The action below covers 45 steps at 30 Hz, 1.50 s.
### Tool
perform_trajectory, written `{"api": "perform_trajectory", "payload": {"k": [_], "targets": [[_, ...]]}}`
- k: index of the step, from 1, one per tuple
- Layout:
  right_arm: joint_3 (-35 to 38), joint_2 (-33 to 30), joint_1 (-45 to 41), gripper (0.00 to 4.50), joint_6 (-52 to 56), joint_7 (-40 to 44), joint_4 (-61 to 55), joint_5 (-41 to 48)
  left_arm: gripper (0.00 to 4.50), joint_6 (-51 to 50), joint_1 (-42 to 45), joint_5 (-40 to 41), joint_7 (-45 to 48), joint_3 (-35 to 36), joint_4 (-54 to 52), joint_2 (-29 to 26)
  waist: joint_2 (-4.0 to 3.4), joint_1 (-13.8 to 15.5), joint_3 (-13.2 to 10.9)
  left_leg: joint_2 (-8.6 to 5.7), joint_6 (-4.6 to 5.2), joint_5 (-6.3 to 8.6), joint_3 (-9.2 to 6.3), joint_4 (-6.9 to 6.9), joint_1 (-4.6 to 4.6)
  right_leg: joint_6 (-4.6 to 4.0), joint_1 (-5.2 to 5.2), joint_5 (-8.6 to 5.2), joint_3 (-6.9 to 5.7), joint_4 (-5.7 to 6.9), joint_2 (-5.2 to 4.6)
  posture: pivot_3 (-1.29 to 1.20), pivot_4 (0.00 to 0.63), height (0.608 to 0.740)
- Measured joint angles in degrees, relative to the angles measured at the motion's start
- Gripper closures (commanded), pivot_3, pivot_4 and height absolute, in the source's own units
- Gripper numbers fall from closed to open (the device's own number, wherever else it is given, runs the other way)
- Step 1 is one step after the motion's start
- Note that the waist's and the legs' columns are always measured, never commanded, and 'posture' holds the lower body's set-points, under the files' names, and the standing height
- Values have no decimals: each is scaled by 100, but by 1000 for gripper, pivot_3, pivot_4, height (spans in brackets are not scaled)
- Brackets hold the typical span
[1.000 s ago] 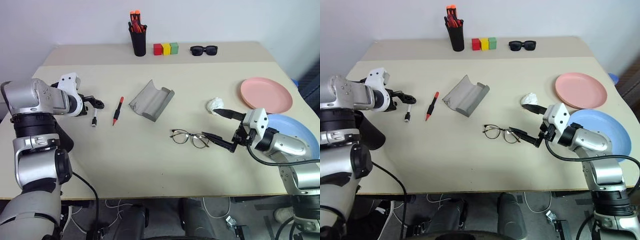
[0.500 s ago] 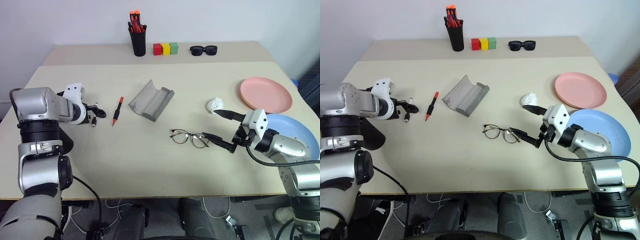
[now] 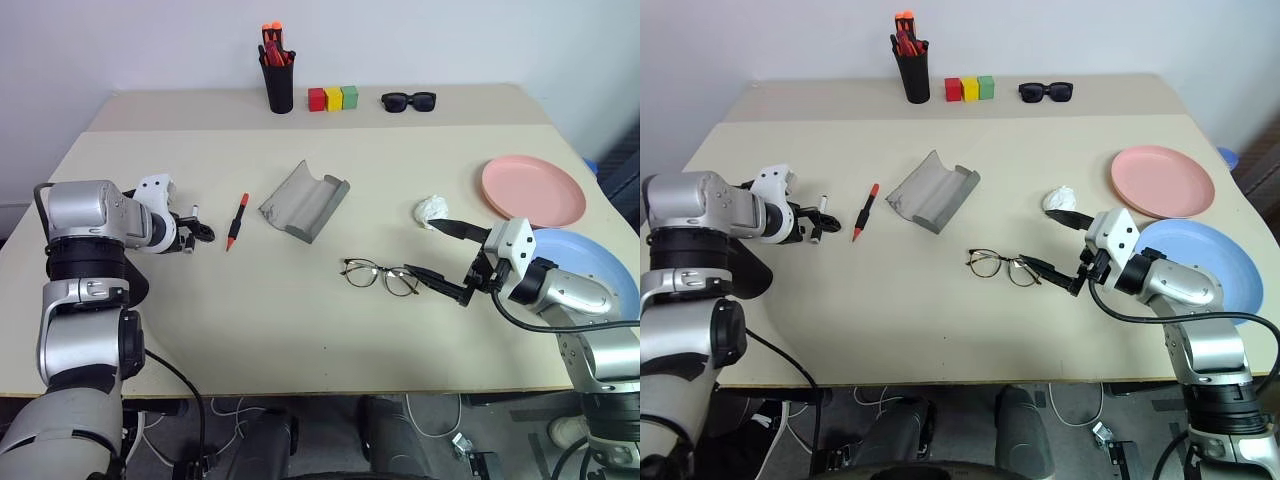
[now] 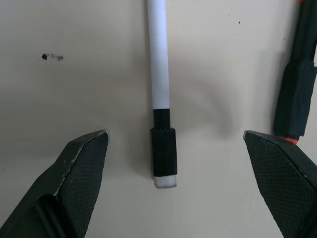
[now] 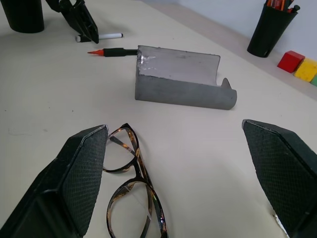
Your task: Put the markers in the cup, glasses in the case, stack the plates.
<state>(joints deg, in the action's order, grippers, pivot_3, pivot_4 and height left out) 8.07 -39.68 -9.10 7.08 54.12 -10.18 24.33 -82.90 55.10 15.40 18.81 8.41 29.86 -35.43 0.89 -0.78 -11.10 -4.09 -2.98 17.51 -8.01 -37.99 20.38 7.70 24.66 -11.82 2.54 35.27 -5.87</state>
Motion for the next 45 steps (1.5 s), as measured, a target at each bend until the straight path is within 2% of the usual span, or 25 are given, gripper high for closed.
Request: {"api": "perform_trajectory", "payload": {"k": [7,8,15,19,27,31,35,40,45], "targets": [[1,0,10,1,1,-39,-90,-54,4278,-188,-34,28,219,-102,-53,-53,0,9,0,-2,0,0,0,-1,3,1,0,1,0,-2,-1,0,150,740],[1,0,8,1,1,-40,-90,-55,4472,-200,-33,28,236,-102,-70,-54,1,6,0,-2,0,0,0,-1,2,1,0,1,0,-2,-1,0,150,740],[0,0,-4,1,1,-37,-89,-58,4472,-24,18,34,238,39,-22,39,1,4,0,-2,0,0,-1,-1,4,1,1,1,0,-2,-1,0,150,740],[-8,0,-42,1,0,-20,-82,-58,4472,424,202,302,342,576,-178,263,2,8,0,-2,-1,0,-2,-3,8,3,1,2,0,-4,-2,0,150,740],[-6,0,-73,1,-181,153,235,-59,4472,616,144,885,541,819,-1735,463,2,-24,0,-1,0,0,1,-2,6,4,3,2,0,-3,-3,0,150,740],[103,10,-48,1,-266,299,430,11,4472,1399,-423,917,1092,364,-2763,1,1,-24,1,1,-32,-17,9,3,5,3,6,3,8,-3,-2,0,150,740],[288,-1,52,1,-196,575,430,414,4472,1508,-285,1318,1082,953,-3059,169,8,25,-3,-1,-3,-1,3,-8,9,7,-3,5,6,-8,-3,0,150,740],[655,-281,50,1,678,1109,-25,1647,4472,2217,-59,1655,1359,1162,-3584,11,7,-17,-3,1,1,2,5,-3,1,8,-4,5,7,-10,-2,0,150,740],[824,-335,-132,1,1459,1332,-389,2688,4472,2313,-84,2065,1438,1332,-3974,-178,7,-33,-3,2,3,2,6,-4,2,8,-3,5,7,-9,-1,0,150,740]]}}
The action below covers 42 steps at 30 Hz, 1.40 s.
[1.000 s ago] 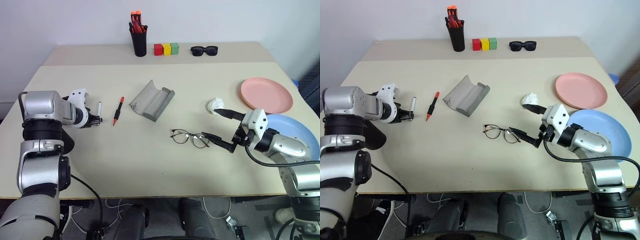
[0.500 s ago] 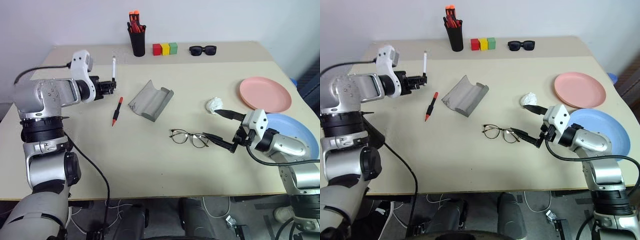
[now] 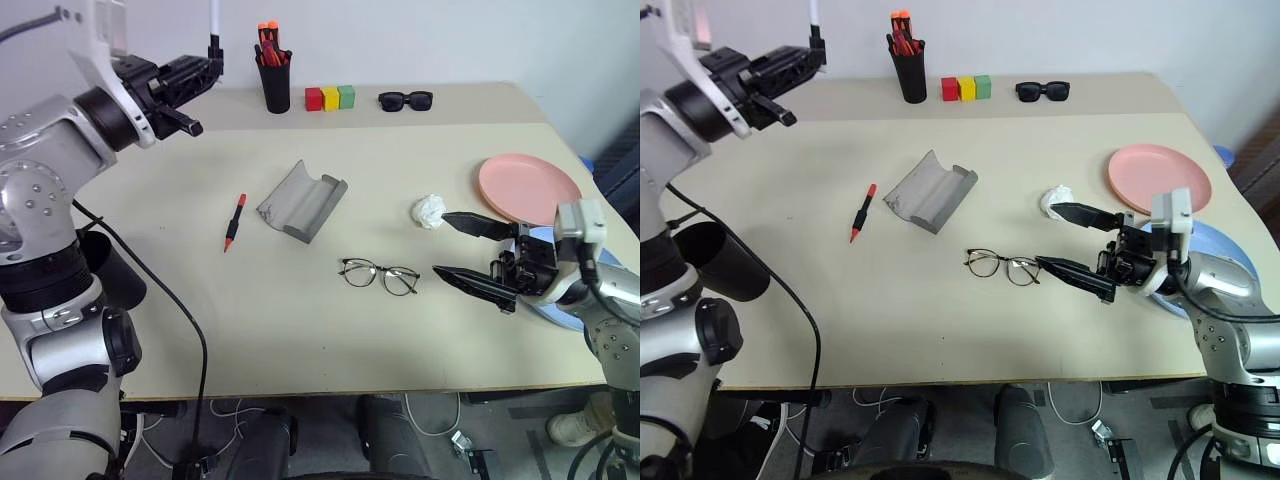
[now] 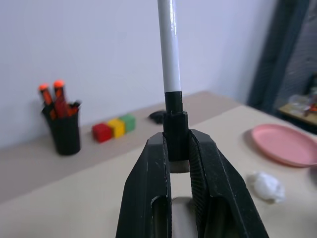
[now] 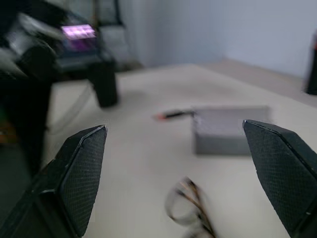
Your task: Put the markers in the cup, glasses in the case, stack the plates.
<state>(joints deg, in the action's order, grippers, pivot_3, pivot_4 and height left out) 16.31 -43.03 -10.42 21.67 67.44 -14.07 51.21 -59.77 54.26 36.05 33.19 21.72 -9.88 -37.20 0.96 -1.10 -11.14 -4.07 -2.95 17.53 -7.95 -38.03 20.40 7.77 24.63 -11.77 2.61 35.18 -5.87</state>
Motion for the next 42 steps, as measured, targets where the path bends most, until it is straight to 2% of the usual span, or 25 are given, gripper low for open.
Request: {"api": "perform_trajectory", "payload": {"k": [4,10,12,17,22,29,33,42], "targets": [[14,105,-321,1,311,-79,-347,512,4472,10,-56,218,-119,353,-164,-257,0,16,0,0,1,0,-1,0,1,0,0,0,0,-1,0,0,150,740],[-293,292,-524,1,377,-110,-356,401,4472,-350,-340,983,-636,1184,-644,-287,1,33,0,-1,2,1,-1,-3,0,1,0,0,0,1,-1,0,150,740],[-371,317,-604,1,378,-106,-280,319,4472,-395,-723,1324,-772,1606,-792,-221,0,9,0,1,2,1,0,0,-2,0,1,0,0,3,0,0,150,740],[-486,334,-693,1,379,-60,-147,159,4472,-57,-2413,1628,-672,2495,-1211,-185,-1,12,1,3,1,1,5,3,5,-3,11,2,3,4,0,0,150,740],[-534,339,-782,1,433,-61,-156,138,4472,732,-3212,1563,-670,3081,-1224,-194,7,72,4,2,2,1,2,-2,-1,-3,-8,1,0,-9,0,0,150,740],[-538,339,-786,1,551,-119,-216,139,4472,1859,-4213,1010,-593,3117,-1194,-217,8,39,5,4,4,2,4,1,-3,-4,-6,1,1,-9,0,0,150,740],[-533,339,-786,1,562,-193,-336,142,4472,2300,-4824,801,-545,3093,-1013,11,5,39,5,5,6,4,6,2,-2,-4,-5,1,1,-10,0,0,150,740],[-533,341,-786,1,566,-254,-379,144,4472,2889,-5325,673,-657,2920,-932,335,10,49,8,4,7,4,5,0,-3,-4,-7,1,1,-12,0,0,150,740]]}}
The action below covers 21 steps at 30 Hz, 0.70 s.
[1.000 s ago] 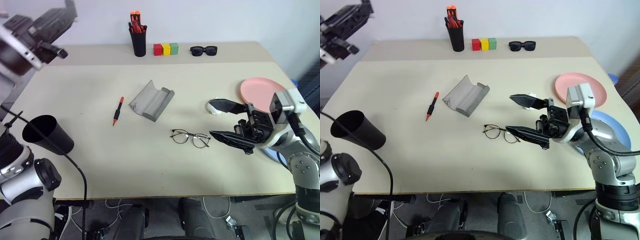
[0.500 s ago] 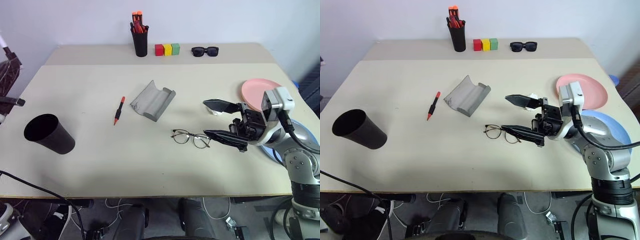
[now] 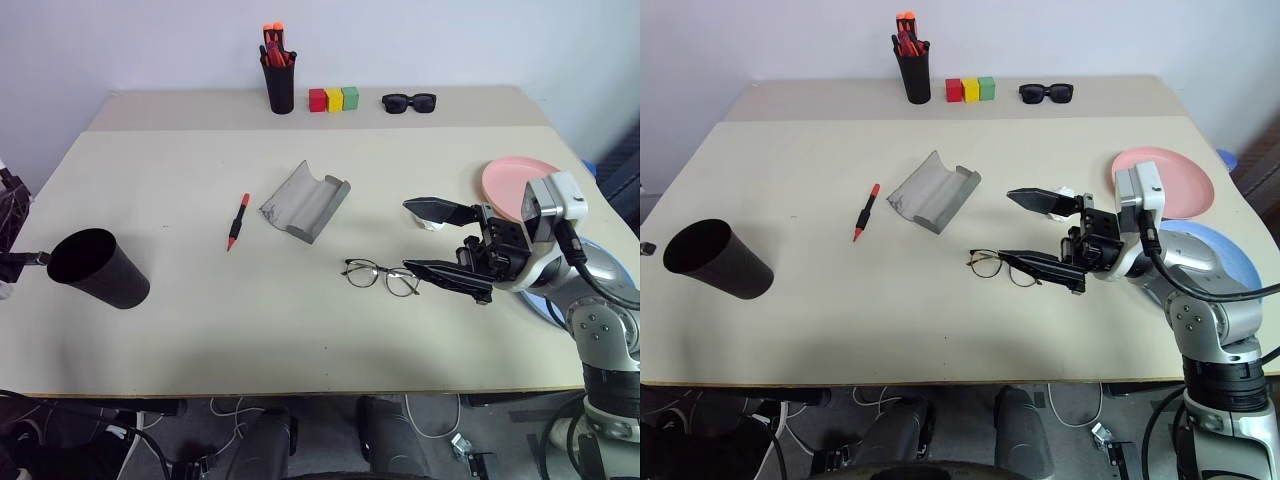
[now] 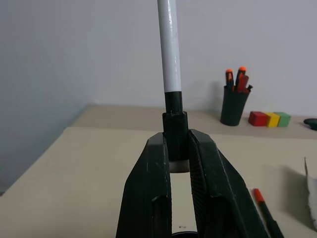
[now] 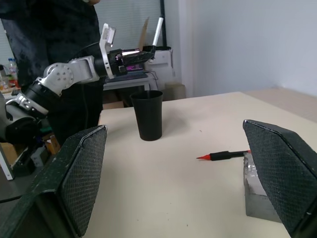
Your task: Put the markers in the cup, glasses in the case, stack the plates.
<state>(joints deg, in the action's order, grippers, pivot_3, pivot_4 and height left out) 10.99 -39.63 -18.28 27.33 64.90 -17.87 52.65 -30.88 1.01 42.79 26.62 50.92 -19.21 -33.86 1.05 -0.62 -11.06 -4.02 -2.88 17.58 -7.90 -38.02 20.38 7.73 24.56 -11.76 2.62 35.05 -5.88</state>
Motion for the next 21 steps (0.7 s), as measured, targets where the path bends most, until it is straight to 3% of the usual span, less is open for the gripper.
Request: {"api": "perform_trajectory", "payload": {"k": [7,16,21], "targets": [[0,0,-4,1,15,-39,0,0,4472,59,-171,21,-94,-426,-27,156,0,-2,0,0,0,0,0,0,0,0,0,0,0,0,0,0,150,740],[1,0,0,1,15,-46,0,-2,64,291,-256,16,-86,-517,-50,140,0,-2,0,0,1,1,0,0,1,0,0,0,0,0,0,0,150,740],[1,0,11,1,14,-55,0,-5,25,301,-271,36,-61,-517,-50,134,0,-2,0,0,1,1,0,0,1,0,0,0,-1,-1,0,0,150,740]]}}
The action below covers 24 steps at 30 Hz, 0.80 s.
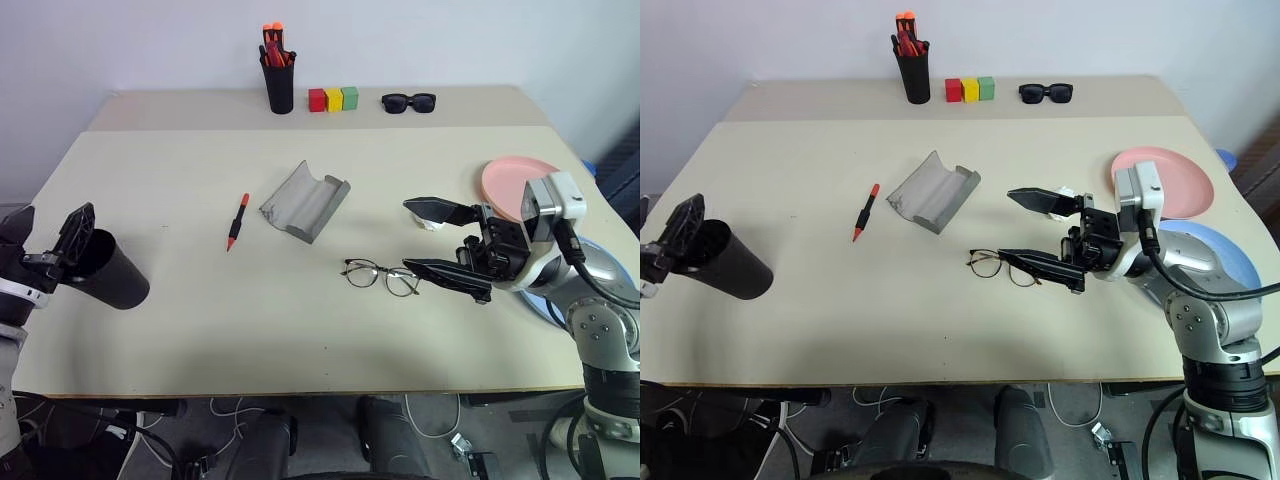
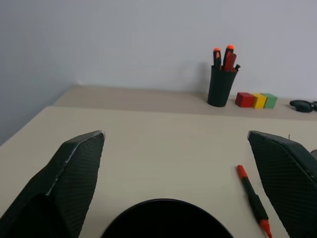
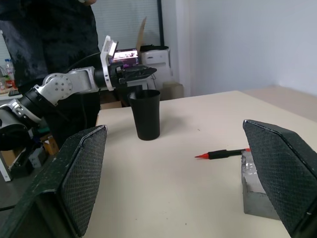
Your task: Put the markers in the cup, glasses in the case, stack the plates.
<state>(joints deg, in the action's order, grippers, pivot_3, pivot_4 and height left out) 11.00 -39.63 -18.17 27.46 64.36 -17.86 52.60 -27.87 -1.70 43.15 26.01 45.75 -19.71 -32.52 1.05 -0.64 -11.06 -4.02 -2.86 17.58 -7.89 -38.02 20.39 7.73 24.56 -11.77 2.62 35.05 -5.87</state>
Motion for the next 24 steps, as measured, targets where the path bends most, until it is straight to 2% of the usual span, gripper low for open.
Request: {"api": "perform_trajectory", "payload": {"k": [7,11,13,17,21,24], "targets": [[5,0,28,1,-2,-21,0,-7,25,-303,319,388,-228,-4,4,-234,0,3,0,0,0,0,0,0,0,0,0,0,0,0,0,0,150,740],[8,4,44,1,-11,-47,1,-23,25,-860,993,908,-714,-41,117,-503,0,6,0,0,0,0,-3,-1,1,1,0,0,-2,0,0,0,150,740],[7,8,45,1,-22,-57,10,-52,25,-1281,1396,1107,-994,-276,137,-774,1,10,0,-2,0,0,-4,-1,1,1,0,0,-2,2,0,0,150,740],[-5,44,30,1,-34,-94,25,-76,25,-2344,2831,1525,-1963,-1050,291,-1095,4,2,-2,-5,0,0,-7,-3,0,2,-1,1,-2,4,0,0,150,740],[-3,63,46,1,-37,-115,29,-111,25,-3256,3684,1564,-2829,-1743,509,-1023,2,-49,-3,-3,1,1,-3,7,0,2,11,1,-1,7,1,0,150,740],[-7,84,49,1,-36,-138,27,-130,25,-3979,4169,1621,-3658,-1996,676,-624,3,-25,-4,-4,0,0,-7,7,5,2,14,1,-2,8,1,0,150,740]]}}
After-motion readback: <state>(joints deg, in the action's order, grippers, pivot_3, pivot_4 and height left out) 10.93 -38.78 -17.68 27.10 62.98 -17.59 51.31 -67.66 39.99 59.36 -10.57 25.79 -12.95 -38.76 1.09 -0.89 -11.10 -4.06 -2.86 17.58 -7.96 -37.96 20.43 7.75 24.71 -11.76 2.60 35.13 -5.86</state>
